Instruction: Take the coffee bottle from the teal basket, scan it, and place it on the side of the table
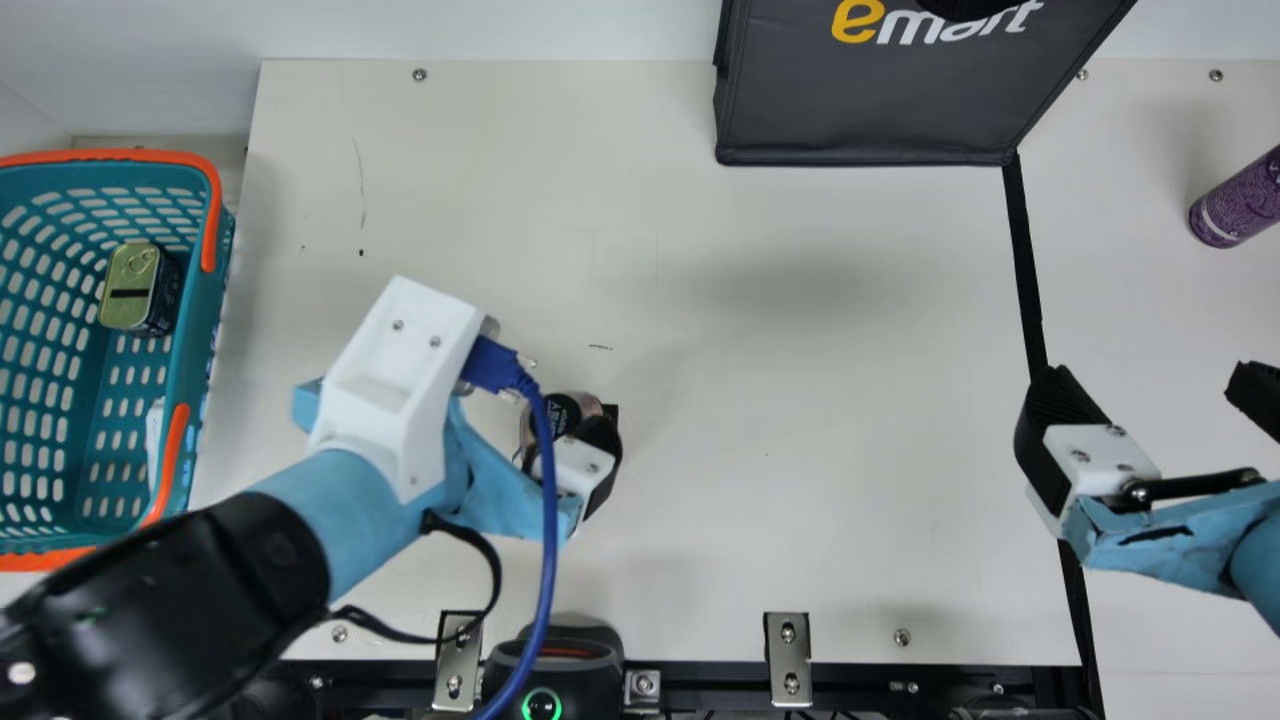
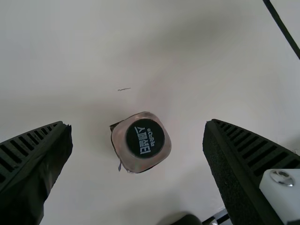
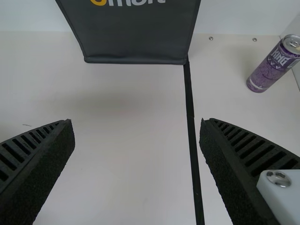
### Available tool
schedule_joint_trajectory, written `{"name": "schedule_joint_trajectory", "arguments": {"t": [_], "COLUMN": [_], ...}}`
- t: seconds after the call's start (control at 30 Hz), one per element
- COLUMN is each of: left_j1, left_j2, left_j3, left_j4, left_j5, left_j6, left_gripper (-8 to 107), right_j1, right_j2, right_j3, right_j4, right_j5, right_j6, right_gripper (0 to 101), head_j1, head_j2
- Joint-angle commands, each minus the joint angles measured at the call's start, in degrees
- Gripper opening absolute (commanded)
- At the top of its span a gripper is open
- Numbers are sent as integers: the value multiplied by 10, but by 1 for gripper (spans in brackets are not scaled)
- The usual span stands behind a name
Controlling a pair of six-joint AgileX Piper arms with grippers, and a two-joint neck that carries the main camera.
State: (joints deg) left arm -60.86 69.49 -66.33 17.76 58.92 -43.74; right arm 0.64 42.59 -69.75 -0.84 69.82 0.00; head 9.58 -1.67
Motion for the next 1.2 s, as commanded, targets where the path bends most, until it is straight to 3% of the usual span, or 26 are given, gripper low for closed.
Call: {"name": "schedule_joint_trajectory", "arguments": {"t": [0.0,0.5,1.1,1.17], "left_j1": [-10,-65,-104,-107], "left_j2": [16,84,136,140], "left_j3": [-1,24,40,41], "left_j4": [24,111,187,191], "left_j5": [5,6,27,29], "left_j6": [-80,-294,-432,-440], "left_gripper": [90,90,90,77], "right_j1": [0,0,0,0], "right_j2": [0,0,0,0], "right_j3": [0,0,0,0], "right_j4": [0,0,0,0], "right_j5": [0,0,0,0], "right_j6": [0,0,0,0], "right_gripper": [95,95,95,95], "head_j1": [-17,-17,-17,-17], "head_j2": [1,1,1,1]}}
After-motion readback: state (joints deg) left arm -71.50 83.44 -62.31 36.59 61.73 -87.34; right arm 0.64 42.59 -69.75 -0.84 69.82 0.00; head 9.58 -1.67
